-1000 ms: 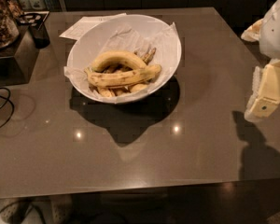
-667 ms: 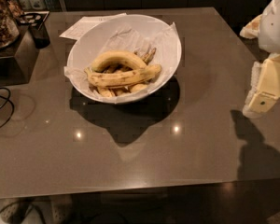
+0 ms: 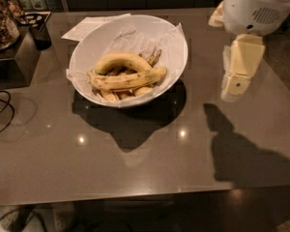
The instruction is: Pick banana from white bowl
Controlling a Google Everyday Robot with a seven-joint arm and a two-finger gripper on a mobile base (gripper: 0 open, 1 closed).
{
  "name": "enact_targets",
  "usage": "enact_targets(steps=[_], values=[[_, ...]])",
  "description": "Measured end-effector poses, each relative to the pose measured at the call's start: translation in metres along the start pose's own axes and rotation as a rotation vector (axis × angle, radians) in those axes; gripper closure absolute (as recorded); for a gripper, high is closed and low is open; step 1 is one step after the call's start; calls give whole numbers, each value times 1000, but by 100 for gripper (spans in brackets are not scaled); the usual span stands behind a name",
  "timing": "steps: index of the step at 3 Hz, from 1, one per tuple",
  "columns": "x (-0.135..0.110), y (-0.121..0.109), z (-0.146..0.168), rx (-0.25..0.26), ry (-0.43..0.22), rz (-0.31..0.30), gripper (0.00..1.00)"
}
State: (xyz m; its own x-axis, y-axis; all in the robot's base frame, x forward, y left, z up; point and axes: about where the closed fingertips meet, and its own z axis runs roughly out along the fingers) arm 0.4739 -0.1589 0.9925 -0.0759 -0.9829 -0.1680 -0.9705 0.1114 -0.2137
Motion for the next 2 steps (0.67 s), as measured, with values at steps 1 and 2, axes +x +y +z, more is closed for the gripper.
enact_targets(steps=[1, 2], values=[[-7, -5, -2, 22, -12, -8, 0], [-30, -13, -1, 8, -62, -15, 0]])
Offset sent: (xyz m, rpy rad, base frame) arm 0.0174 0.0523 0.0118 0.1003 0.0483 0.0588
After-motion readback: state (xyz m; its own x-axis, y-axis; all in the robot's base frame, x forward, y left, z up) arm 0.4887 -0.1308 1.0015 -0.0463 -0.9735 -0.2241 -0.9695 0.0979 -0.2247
